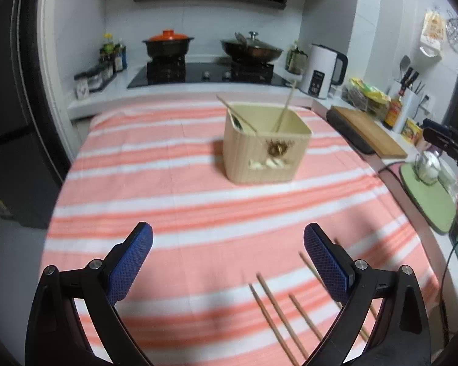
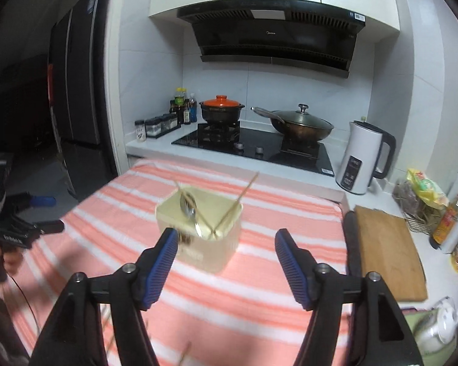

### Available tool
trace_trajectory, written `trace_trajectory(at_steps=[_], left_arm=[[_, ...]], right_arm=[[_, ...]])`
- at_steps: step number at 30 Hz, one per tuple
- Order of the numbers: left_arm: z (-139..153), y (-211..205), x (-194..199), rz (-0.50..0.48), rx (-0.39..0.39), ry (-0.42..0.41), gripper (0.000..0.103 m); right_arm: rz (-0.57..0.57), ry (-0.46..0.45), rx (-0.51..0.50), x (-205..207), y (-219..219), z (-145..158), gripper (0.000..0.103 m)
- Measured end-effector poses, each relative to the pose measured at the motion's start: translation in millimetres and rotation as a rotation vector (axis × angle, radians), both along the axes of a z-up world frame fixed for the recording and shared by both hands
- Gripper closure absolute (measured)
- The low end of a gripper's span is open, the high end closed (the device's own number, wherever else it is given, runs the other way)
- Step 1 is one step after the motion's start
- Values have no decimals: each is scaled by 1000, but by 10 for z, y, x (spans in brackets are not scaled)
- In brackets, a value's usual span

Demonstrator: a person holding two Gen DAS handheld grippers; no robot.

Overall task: Organize utensils
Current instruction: 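Withdraw the left gripper from the box toward the chopsticks, then move the left gripper to a wooden chopstick and close on it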

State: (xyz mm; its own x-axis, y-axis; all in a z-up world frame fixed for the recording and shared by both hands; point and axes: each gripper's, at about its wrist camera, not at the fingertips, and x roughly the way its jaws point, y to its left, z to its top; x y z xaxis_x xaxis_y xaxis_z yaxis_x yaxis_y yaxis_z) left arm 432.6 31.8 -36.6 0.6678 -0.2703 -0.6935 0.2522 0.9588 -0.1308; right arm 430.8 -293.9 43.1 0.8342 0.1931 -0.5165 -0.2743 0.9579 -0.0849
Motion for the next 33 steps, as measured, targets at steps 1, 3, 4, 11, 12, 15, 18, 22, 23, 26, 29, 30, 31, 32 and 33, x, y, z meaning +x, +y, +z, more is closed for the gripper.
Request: trace_trajectory(at_steps=[1,3,4,11,12,15,18,22,23,26,29,30,31,32,33], left_arm=[[-113,29,-146,8,-30,19,4],[-351,59,-434,19,-89,73,5],[-455,53,-536,10,-94,111,5],[-848,-38,-1128,140,-47,126,0],[-876,-68,-1185,138,-54,121,0],[-957,-157,-1313,141,-54,114,0],[-1082,-239,-1421,129,-61,135,1],[-1202,-359,-1560,121,-49,150,1],[-1217,-399,-1593,115,-44,150,1],[-1251,-479,-1673,95,-25,149,1],[-1309,-482,-1728,97,-8,156,1],[-1333,-466,-1750,102,-13,162,1],[-1357,-449,-1767,106,-21,169,1],[-1385,-427,-1795,109,-24,175,1],[-1406,-420,-1806,112,-22,180,1]], right_arm=[[-10,-1,-14,-185,-17,-127,28],[-25,9,-30,-512,-32,-380,28],[-34,18,-30,-676,-41,-518,28],[-113,138,42,-1487,-75,-1434,28],[-123,134,49,-1586,-76,-1510,28],[-142,121,21,-1834,-45,-1671,28],[-143,112,-3,-2018,-14,-1800,28],[-138,129,5,-2177,46,-1945,28],[-129,139,20,-2193,61,-1972,28],[-100,167,30,-2212,139,-2052,28],[-76,174,26,-2221,221,-2110,28],[-73,172,24,-2224,234,-2116,28],[-72,171,21,-2221,252,-2125,28],[-71,169,20,-2221,254,-2123,28],[-70,167,20,-2223,264,-2125,28]])
